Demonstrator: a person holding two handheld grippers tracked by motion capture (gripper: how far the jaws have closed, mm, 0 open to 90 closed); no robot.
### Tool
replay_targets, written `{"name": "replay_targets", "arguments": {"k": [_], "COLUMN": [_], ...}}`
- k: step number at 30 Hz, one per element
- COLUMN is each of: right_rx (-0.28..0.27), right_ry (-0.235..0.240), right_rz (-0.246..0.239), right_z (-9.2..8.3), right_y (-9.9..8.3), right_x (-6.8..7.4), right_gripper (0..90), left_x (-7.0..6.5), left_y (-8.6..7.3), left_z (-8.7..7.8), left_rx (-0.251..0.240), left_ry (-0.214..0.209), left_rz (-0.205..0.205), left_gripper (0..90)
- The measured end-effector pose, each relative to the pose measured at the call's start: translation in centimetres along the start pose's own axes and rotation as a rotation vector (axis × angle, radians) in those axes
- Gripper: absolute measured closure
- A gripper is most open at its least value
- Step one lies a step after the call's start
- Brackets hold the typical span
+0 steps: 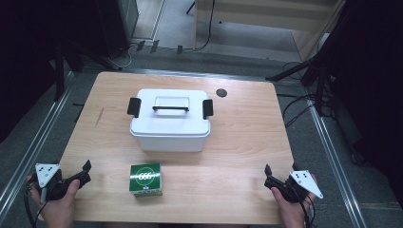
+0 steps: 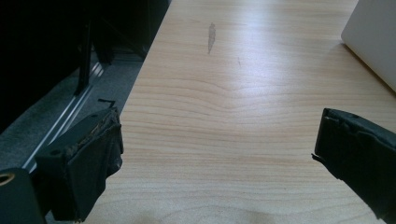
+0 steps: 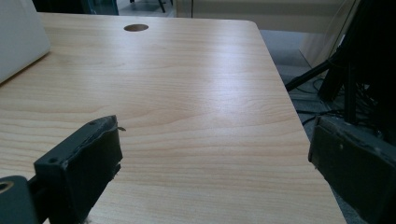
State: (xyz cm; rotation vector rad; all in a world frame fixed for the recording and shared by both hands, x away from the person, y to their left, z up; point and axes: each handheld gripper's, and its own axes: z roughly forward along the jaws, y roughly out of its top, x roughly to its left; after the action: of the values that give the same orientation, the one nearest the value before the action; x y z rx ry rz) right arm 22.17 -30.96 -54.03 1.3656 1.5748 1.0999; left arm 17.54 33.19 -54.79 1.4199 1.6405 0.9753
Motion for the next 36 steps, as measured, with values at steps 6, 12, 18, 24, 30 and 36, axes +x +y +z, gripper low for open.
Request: {"name": "replay_targets", "arguments": {"k": [6, 12, 18, 24, 30, 36], "right_rx": [-0.039, -0.084, -0.101, -0.106, -0.075, -0.023], "right_ry": [-0.043, -0.094, 0.059, 0.143, 0.184, 0.221], "right_rz": [-0.037, -0.052, -0.035, -0.082, -0.060, -0.091], "right_z": [-0.6, -1.2, -1.1, -1.0, -1.2, -1.2], "right_y": [0.4, 1.1, 1.3, 1.4, 1.6, 1.7], "right_x": [0.9, 3.0, 5.0, 7.2, 8.6, 11.5], "right_gripper": [6.4, 27.9, 48.3, 54.7, 60.0, 63.0], "left_x": [-0.3, -0.9, -2.3, -3.0, -4.1, -5.9], "left_y": [0.1, 0.4, 0.6, 0.5, 0.5, 0.3], "left_z": [-0.1, -0.5, -1.4, -1.6, -1.8, -2.3], "left_rx": [0.011, 0.002, -0.002, 0.007, 0.012, 0.020], "left_ry": [0.037, 0.094, 0.050, 0.036, 0.000, -0.050], "left_rz": [0.029, 0.016, 0.021, 0.010, 0.021, 0.041], "left_gripper": [1.9, 15.3, 22.1, 29.7, 40.7, 50.0]}}
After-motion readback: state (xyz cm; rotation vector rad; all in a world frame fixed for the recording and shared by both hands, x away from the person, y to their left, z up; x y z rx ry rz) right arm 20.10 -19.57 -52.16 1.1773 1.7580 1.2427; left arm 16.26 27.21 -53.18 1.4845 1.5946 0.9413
